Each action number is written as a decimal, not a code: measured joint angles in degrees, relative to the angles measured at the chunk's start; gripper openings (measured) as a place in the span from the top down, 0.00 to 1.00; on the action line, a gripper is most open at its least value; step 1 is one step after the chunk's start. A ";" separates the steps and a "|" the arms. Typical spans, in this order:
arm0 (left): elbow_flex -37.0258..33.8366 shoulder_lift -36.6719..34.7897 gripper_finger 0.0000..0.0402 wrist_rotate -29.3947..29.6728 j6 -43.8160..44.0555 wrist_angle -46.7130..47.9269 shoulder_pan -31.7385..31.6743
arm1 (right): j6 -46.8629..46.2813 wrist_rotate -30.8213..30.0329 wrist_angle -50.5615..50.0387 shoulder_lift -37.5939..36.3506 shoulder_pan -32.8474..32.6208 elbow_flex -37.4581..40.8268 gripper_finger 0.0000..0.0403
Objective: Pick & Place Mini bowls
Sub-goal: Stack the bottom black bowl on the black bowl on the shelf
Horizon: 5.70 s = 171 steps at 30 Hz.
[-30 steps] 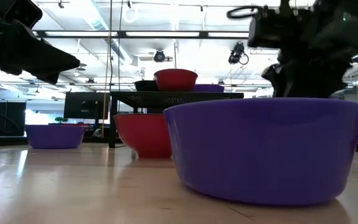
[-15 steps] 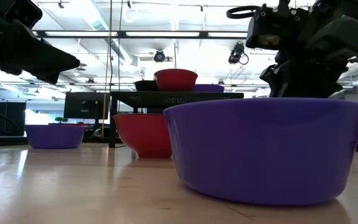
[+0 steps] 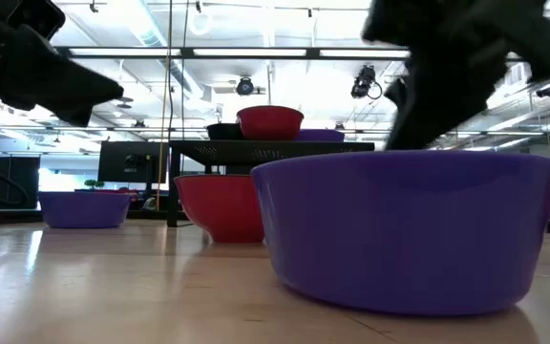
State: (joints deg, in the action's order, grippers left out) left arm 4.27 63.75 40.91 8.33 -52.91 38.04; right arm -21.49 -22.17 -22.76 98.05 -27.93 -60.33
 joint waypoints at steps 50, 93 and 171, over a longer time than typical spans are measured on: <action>39.05 14.75 0.48 -30.39 -30.52 35.17 -17.93 | 17.54 0.78 -4.35 -0.10 1.52 -15.05 0.98; 39.04 19.50 0.66 -39.40 -30.00 37.36 -21.14 | 26.22 4.80 5.52 -0.01 3.88 -13.10 0.98; 89.14 22.49 0.97 -45.54 -34.36 102.35 -67.39 | 11.67 -8.44 63.95 -2.77 -6.96 18.46 0.95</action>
State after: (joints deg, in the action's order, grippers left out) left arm 93.41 86.24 -4.64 -26.03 49.44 -29.34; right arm -9.82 -30.61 41.19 95.29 -34.89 -41.87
